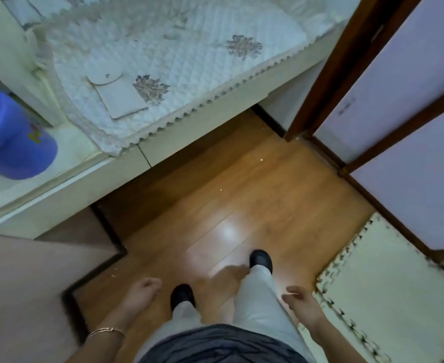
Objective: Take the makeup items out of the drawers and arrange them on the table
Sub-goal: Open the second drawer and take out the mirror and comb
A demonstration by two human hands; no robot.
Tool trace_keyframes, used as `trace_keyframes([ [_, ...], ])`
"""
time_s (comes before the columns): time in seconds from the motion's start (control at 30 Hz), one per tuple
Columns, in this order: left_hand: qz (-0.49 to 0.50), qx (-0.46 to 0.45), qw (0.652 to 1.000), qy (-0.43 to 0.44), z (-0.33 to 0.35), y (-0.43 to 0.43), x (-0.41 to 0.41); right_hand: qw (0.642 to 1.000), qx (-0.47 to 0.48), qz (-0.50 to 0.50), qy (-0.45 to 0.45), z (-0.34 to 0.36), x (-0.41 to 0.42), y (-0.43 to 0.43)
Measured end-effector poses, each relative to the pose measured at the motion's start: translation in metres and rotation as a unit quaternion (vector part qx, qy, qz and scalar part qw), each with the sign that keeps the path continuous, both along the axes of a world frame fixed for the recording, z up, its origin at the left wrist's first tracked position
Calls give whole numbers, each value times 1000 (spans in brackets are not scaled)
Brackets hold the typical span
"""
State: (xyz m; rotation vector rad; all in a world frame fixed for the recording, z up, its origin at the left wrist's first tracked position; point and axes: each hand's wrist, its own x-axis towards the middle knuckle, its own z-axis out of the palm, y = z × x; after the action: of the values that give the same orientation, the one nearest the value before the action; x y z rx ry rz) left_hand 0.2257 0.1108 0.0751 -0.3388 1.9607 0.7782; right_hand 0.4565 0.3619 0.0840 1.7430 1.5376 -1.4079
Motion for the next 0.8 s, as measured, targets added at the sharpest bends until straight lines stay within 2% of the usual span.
trace_keyframes([
  [0.13, 53, -7, 999, -4, -2, 76, 26, 999, -27, 1, 22, -1, 8, 85],
  [0.3, 92, 20, 996, 5, 10, 162, 48, 998, -8, 64, -1, 2, 4, 183],
  [0.47, 144, 21, 989, 24, 25, 192, 34, 992, 1, 118, 32, 10, -48, 257],
  [0.7, 212, 19, 977, -18, 6, 230, -10, 992, 0, 113, 64, 13, -141, 317],
  [0.8, 213, 23, 976, -32, -1, 258, -40, 991, -6, 121, 48, 18, -166, 328],
])
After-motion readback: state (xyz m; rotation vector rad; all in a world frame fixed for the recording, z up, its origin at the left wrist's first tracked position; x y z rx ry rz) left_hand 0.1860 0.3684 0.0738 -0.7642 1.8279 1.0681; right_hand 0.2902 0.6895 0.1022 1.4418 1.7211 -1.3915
